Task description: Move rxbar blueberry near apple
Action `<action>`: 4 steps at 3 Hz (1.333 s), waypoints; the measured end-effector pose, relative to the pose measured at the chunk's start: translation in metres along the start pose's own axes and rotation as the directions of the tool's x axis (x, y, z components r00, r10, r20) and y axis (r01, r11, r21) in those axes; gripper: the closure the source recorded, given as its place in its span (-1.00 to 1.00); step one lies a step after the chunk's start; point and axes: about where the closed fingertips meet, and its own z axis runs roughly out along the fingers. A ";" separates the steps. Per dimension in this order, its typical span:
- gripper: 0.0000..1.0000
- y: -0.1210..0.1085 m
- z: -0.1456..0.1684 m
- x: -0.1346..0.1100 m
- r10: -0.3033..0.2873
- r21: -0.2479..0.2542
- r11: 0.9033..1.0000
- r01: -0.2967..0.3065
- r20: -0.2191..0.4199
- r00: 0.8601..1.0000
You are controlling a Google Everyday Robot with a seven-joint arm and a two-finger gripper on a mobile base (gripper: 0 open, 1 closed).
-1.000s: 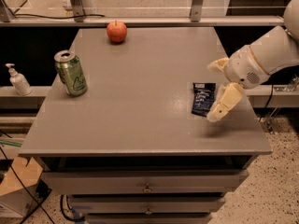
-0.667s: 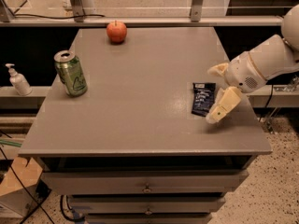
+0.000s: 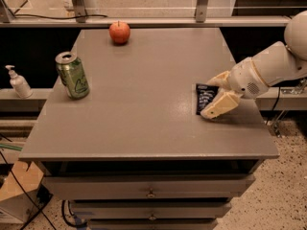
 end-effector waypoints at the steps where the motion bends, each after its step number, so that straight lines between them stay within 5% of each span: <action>1: 0.30 0.004 0.003 -0.006 -0.005 -0.001 1.000 0.005 0.013 1.000; 3: 1.00 -0.003 0.000 -0.029 -0.037 0.011 0.999 0.037 0.076 0.996; 4: 1.00 -0.019 -0.010 -0.046 -0.068 0.038 0.997 0.064 0.105 0.992</action>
Offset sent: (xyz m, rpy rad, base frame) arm -0.0014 0.0175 0.0137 0.0557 -0.0385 0.0138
